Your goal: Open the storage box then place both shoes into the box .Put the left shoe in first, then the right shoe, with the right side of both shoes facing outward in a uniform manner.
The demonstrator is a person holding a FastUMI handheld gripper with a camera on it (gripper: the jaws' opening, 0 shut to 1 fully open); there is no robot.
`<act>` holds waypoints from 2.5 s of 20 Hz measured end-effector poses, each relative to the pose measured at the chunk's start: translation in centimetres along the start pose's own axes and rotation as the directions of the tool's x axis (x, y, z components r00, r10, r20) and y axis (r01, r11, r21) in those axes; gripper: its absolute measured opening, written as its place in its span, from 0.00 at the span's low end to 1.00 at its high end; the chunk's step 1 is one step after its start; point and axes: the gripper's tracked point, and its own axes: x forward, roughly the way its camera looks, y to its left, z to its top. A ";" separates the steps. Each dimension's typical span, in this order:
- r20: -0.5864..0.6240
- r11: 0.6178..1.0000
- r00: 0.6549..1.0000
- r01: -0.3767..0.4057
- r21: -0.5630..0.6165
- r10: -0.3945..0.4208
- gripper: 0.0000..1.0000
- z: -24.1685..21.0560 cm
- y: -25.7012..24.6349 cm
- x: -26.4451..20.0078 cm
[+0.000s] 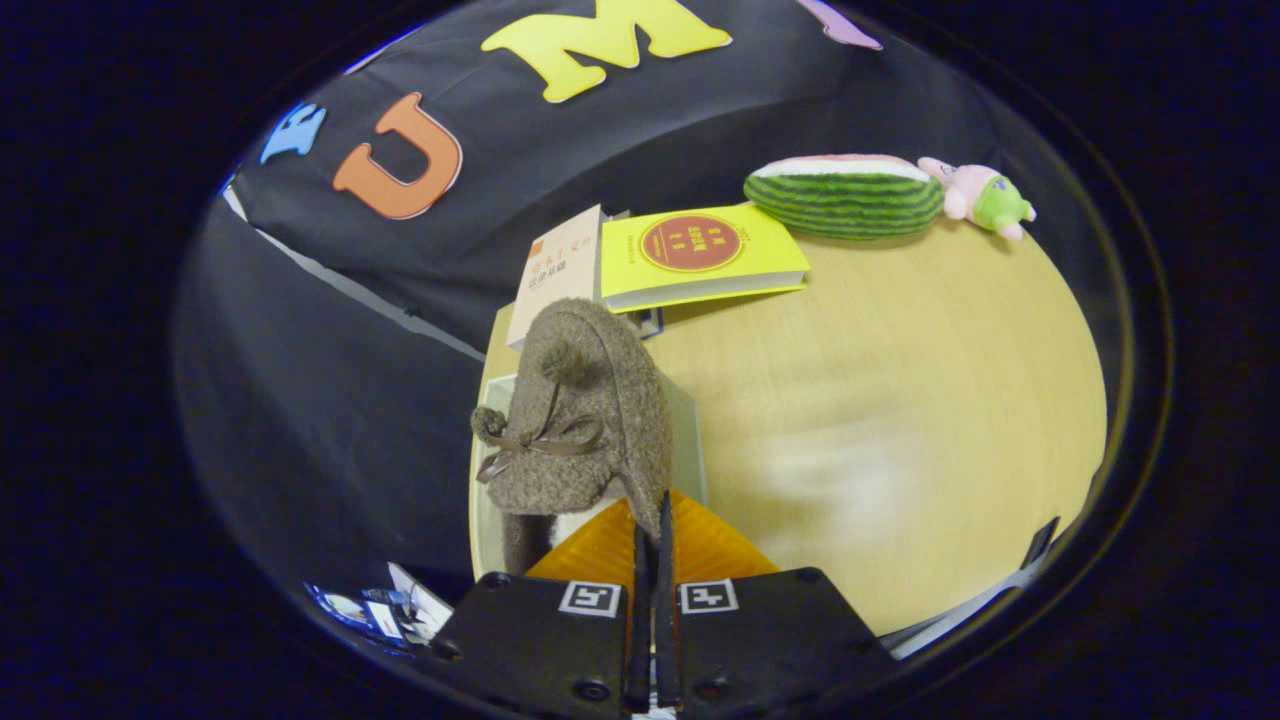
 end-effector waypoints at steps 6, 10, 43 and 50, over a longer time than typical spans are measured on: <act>0.035 1.000 0.999 0.027 -0.013 -0.027 0.08 -0.6 2.2 1.9; 0.049 0.999 0.999 0.024 -0.031 -0.022 0.08 -1.3 3.7 1.7; 0.718 0.915 0.692 0.241 -0.323 0.072 0.99 1.6 1.5 -17.3; 0.846 0.912 0.501 0.237 -0.334 0.180 1.00 -1.6 1.7 -26.3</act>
